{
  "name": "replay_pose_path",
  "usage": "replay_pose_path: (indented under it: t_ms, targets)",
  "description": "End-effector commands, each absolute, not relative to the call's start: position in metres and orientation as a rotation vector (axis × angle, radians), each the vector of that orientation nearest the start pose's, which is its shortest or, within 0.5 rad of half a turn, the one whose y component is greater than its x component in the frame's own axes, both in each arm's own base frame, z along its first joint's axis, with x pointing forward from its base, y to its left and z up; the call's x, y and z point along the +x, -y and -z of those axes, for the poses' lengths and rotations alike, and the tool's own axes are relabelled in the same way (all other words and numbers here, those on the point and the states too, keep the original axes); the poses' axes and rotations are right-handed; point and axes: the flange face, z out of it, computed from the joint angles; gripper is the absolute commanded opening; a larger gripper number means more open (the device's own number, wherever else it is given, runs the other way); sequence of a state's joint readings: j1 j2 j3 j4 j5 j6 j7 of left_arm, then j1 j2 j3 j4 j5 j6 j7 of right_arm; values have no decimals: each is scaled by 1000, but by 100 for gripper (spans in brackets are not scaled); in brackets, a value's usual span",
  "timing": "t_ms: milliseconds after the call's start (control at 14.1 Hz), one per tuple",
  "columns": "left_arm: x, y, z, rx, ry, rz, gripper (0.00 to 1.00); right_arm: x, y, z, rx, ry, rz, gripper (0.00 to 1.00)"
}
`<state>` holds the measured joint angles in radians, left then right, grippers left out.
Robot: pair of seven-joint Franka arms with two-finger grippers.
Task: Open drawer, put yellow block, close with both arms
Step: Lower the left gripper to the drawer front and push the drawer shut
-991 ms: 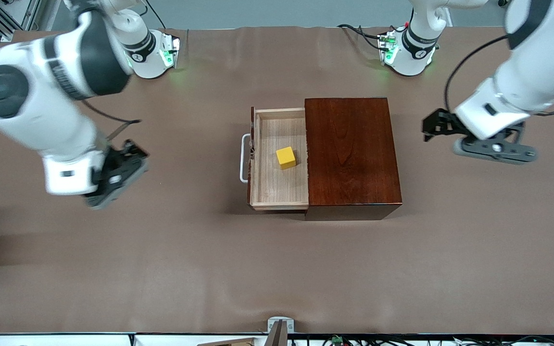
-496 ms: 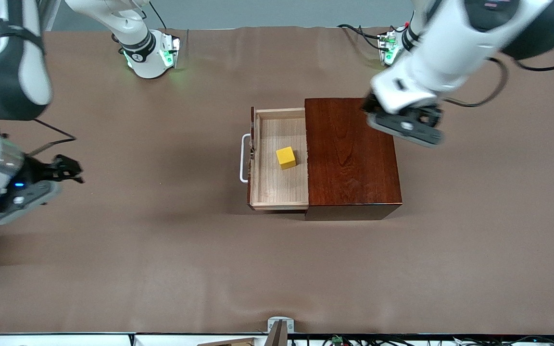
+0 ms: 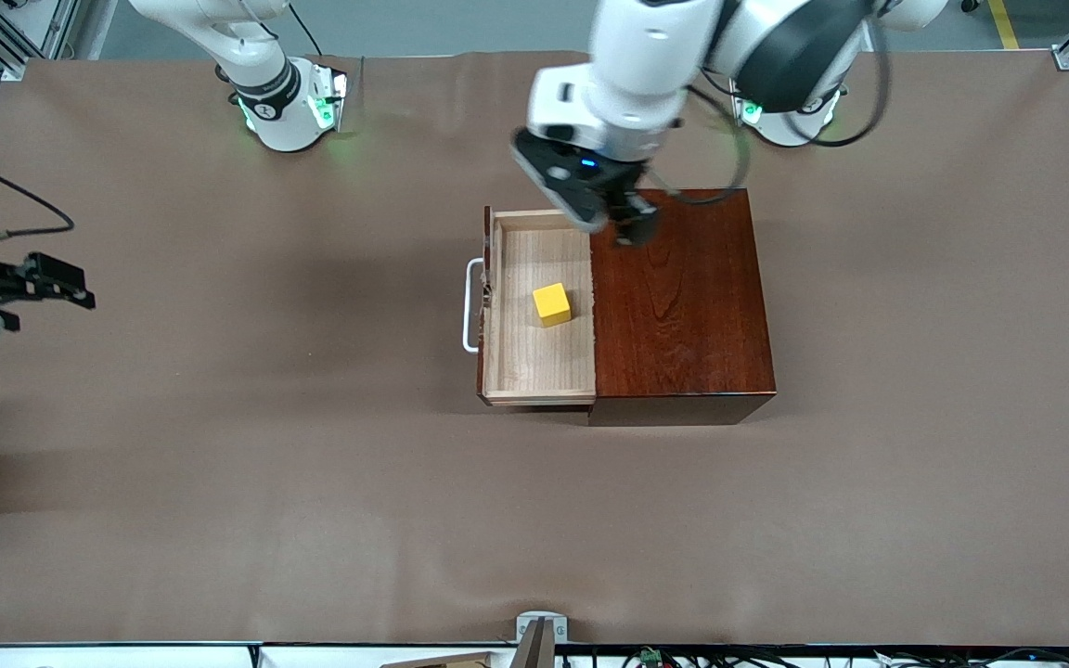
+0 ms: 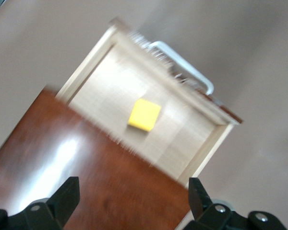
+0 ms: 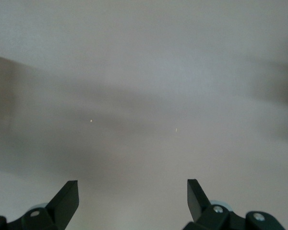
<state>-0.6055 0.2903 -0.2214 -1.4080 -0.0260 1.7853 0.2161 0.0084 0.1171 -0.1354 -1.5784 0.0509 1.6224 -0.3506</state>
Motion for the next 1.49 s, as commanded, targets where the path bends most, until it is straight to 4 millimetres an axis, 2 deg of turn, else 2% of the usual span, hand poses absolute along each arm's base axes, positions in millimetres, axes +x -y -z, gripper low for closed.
replay_pose_path:
  t_ms: [0, 71, 354, 496, 637, 779, 850, 991, 1133, 1274, 1416]
  targets:
    - [444, 549, -524, -2686, -1905, 197, 100, 565, 53, -573, -3068, 173, -111, 100]
    - [440, 568, -507, -2640, -1987, 244, 100, 564, 48, -577, -3071, 162, -99, 100]
    - [435, 618, -456, -2596, -2114, 415, 100, 549, 24, -594, -3082, 49, -131, 100]
    - [442, 626, -425, -2486, -2230, 469, 100, 543, 1, -598, -3087, -2, -167, 100]
    - [450, 629, -392, -2424, -2285, 467, 100, 541, 3, -604, -3091, -23, -151, 100]
    - [459, 629, -356, -2340, -2352, 467, 100, 540, 22, -608, -3090, -58, -138, 100]
    - [461, 629, -347, -2321, -2368, 468, 100, 540, 23, -609, -3090, -60, -135, 100]
    - [463, 626, -336, -2338, -2358, 437, 100, 540, 24, -608, -3089, -65, -147, 100]
    - [476, 614, -328, -2365, -2326, 409, 100, 539, 25, -605, -3087, -66, -178, 100]
    - [482, 608, -323, -2367, -2314, 389, 100, 540, 45, -609, -3077, -122, -166, 100]
    - [482, 605, -321, -2358, -2314, 342, 100, 542, 52, -616, -3081, -139, -137, 100]
